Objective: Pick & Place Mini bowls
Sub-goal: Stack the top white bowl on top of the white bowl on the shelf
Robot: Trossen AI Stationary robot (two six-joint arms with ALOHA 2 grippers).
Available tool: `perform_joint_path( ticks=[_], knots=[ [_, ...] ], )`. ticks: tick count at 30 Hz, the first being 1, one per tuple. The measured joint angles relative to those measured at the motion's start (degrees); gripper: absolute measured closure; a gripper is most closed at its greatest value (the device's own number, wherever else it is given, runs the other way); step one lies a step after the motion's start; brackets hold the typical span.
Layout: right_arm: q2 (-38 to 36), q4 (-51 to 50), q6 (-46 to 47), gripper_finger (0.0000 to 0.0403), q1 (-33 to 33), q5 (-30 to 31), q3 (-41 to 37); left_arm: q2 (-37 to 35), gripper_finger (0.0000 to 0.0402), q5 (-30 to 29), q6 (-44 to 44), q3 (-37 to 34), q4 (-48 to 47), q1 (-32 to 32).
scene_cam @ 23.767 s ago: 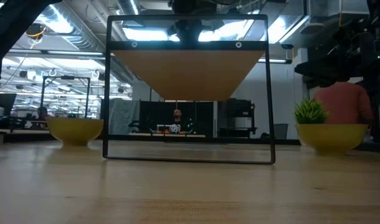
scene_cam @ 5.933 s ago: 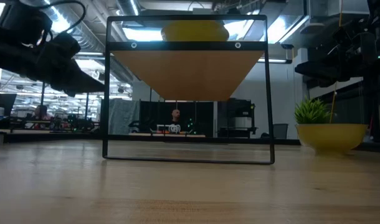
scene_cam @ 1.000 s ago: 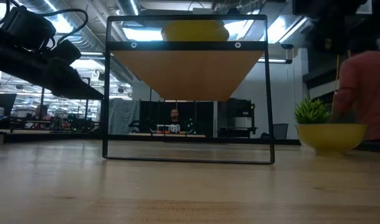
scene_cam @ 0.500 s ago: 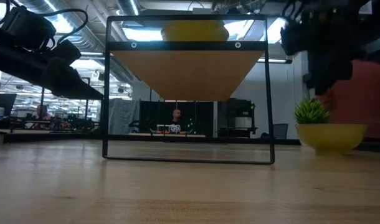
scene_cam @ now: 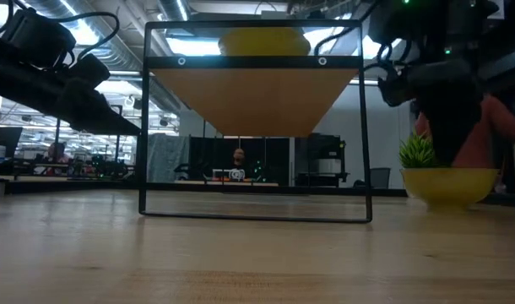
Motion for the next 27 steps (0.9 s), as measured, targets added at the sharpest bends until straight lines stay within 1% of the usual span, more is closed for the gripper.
perform_joint_path(
  ticks=[5,11,15,23,27],
  knots=[
    [2.36,-1.2,-0.46,0.0226,0.0,1.37,-0.02,0.0,0.0359,0.0,0.0,0.0,-0.02,0.0],
    [5.28,-1.12,-4.98,0.0226,0.0,1.45,-0.02,-0.01,0.0359,0.0,0.0,0.0,-0.01,0.01],
    [6.83,-1.0,-4.59,0.0226,0.0,1.43,-0.02,0.0,0.0359,0.0,0.0,0.0,0.0,-0.01],
    [7.27,-1.48,-5.04,0.0226,0.0,1.6,-0.02,0.0,0.0359,0.0,0.0,0.0,-0.02,0.02],
    [7.27,-1.57,-5.8,0.0226,0.0,3.27,-0.02,0.0,0.0359,0.0,0.0,0.0,-0.02,0.0]
  ],
)
